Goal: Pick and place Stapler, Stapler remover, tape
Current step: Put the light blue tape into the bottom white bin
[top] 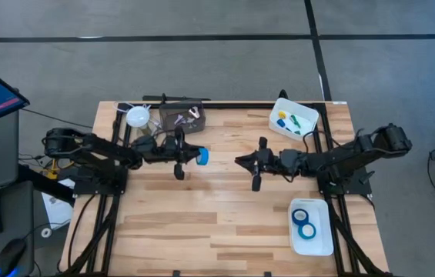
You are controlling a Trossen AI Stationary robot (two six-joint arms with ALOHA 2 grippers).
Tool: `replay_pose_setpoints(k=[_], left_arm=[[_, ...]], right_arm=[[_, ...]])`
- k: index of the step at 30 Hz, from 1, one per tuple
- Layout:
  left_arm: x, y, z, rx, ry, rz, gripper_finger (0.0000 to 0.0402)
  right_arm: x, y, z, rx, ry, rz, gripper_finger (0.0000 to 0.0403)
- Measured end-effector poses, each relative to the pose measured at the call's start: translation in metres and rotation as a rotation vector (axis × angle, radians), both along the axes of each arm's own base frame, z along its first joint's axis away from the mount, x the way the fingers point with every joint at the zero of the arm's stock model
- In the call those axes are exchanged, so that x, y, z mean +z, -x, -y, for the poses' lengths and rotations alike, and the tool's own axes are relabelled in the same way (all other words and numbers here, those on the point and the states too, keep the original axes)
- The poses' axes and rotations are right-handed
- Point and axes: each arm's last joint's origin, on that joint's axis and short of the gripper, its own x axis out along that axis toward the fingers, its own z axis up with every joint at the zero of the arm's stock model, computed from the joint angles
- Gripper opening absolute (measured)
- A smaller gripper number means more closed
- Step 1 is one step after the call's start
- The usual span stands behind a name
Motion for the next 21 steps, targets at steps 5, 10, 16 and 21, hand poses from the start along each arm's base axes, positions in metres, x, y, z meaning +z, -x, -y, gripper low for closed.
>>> replay_pose_setpoints(k=[5, 10, 16, 21], left_arm=[[-0.001, 0.0, -0.003, 0.002, 0.017, 0.0, 0.0018], [-0.001, 0.0, -0.003, 0.002, 0.016, 0.001, 0.0018], [-0.001, 0.0, -0.003, 0.003, 0.017, -0.009, 0.0018], [-0.002, 0.0, -0.003, 0.003, 0.018, -0.019, 0.0018]], right_arm=[[-0.013, -0.017, 0.003, -0.017, -0.011, 0.048, 0.0095], [-0.027, -0.044, 0.002, -0.019, 0.027, 0.078, 0.0153], [-0.027, -0.078, -0.004, 0.109, 0.061, 0.124, 0.0191], [-0.028, -0.1, -0.005, 0.112, 0.088, 0.134, 0.0201]])
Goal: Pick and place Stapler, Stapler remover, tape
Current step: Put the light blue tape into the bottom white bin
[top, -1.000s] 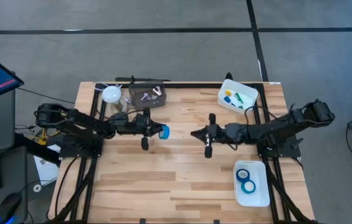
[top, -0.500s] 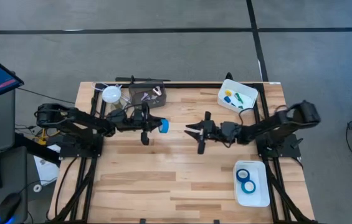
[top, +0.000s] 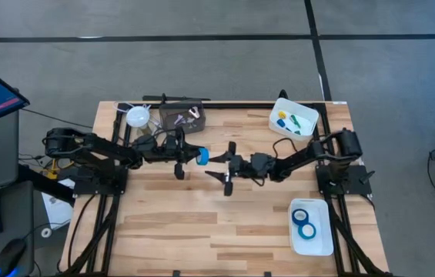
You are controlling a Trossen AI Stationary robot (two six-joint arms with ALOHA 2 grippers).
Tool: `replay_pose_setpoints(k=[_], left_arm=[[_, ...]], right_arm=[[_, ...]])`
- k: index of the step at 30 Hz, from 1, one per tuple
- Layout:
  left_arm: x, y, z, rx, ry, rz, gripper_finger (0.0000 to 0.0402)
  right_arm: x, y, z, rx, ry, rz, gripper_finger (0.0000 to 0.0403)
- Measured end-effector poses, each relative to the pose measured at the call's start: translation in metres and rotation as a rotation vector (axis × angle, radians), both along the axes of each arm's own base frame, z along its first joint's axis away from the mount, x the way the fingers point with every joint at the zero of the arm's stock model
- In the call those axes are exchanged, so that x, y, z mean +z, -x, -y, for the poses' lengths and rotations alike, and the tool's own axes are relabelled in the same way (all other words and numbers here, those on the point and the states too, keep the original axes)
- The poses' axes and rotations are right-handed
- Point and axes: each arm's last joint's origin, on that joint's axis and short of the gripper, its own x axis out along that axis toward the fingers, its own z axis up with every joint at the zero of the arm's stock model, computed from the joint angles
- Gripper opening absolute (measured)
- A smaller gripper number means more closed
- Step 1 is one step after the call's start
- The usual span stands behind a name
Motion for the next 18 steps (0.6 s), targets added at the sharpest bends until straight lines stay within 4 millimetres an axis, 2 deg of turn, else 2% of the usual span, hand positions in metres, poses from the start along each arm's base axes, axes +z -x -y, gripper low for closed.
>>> replay_pose_setpoints(k=[5, 10, 13, 16, 18], left_arm=[[0.0, 0.0, 0.0, -0.003, 0.001, -0.006, 0.0018], [0.0, 0.0, 0.0, 0.0, 0.004, -0.004, 0.0018], [0.0, 0.0, 0.0, 0.001, 0.003, -0.007, 0.0018], [0.0, 0.0, 0.0, -0.004, -0.001, -0.006, 0.0021], [0.0, 0.0, 0.0, -0.008, -0.004, -0.009, 0.0036]], right_arm=[[0.002, -0.015, 0.003, 0.036, 0.001, 0.019, 0.0195], [0.006, -0.02, 0.008, 0.015, 0.006, 0.028, 0.0173], [0.006, -0.02, 0.009, 0.009, 0.007, 0.025, 0.0133], [0.007, -0.02, 0.009, 0.011, 0.006, 0.025, 0.007], [0.007, -0.02, 0.009, 0.02, 0.008, 0.019, 0.003]])
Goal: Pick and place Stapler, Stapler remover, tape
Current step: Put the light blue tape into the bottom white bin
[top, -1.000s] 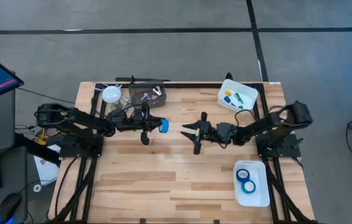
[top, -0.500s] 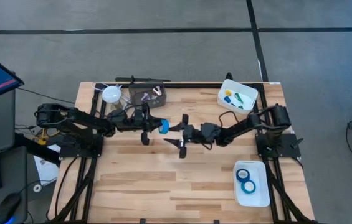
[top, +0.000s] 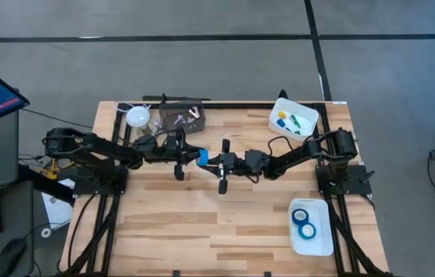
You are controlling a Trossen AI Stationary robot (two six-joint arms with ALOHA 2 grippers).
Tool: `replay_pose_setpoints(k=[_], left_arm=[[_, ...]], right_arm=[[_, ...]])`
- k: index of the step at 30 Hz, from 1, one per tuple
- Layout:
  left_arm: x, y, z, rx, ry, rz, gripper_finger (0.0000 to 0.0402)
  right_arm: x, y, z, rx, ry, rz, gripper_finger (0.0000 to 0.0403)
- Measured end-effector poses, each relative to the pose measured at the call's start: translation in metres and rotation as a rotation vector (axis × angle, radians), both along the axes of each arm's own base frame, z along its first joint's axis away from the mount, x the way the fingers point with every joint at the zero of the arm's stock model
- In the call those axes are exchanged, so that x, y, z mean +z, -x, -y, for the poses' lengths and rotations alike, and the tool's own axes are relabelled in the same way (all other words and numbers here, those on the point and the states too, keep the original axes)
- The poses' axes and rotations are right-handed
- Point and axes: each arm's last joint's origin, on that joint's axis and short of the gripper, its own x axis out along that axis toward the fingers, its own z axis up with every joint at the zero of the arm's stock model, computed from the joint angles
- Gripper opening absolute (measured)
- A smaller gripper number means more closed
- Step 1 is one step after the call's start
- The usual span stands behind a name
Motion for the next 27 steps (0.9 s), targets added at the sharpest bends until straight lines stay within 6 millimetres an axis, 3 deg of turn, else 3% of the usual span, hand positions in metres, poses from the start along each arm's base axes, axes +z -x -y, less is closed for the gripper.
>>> replay_pose_setpoints(k=[7, 15, 20, 27], left_arm=[[-0.002, 0.0, -0.001, 0.023, 0.012, -0.012, 0.0089], [-0.009, 0.001, -0.004, 0.028, 0.024, -0.079, 0.0098], [-0.011, 0.001, -0.005, 0.032, 0.04, -0.109, 0.0099], [-0.009, 0.001, -0.005, 0.029, 0.038, -0.103, 0.0097]], right_arm=[[-0.005, 0.0, 0.002, -0.064, -0.014, -0.056, 0.0028], [-0.01, 0.006, 0.003, -0.14, 0.015, -0.206, 0.0027], [0.002, 0.03, 0.008, -0.263, 0.047, -0.349, 0.0027], [0.027, 0.086, -0.001, -0.369, -0.004, -0.584, 0.0027]])
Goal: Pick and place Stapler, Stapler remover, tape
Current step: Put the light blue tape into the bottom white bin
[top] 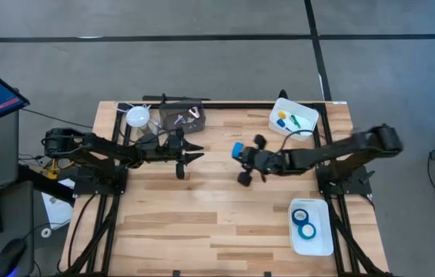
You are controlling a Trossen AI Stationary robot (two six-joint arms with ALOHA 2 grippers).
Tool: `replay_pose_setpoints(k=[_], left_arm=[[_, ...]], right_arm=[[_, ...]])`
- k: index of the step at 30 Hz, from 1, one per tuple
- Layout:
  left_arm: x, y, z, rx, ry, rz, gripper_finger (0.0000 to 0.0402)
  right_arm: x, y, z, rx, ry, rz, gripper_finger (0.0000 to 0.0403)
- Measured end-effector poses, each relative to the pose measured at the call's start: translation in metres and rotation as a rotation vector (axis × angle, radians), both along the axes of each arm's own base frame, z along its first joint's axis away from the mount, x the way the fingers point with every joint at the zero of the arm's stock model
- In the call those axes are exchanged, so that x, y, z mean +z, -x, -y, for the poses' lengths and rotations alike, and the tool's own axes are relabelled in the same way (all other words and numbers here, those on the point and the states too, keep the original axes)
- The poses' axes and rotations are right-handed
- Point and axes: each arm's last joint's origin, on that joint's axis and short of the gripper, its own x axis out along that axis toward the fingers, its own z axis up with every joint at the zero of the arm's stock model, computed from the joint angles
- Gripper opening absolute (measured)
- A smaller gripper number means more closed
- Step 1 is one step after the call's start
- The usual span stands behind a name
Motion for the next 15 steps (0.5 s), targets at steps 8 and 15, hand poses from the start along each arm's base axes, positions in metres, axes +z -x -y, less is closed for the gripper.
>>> replay_pose_setpoints(k=[8, 15], left_arm=[[0.0, 0.0, 0.0, 0.0, 0.001, -0.004, 0.0097], [0.0, 0.0, 0.0, 0.0, 0.001, -0.005, 0.0097]], right_arm=[[0.033, 0.082, -0.04, -0.141, -0.278, -0.058, 0.0027], [0.03, 0.136, -0.073, -0.23, -0.559, -0.178, 0.0027]])
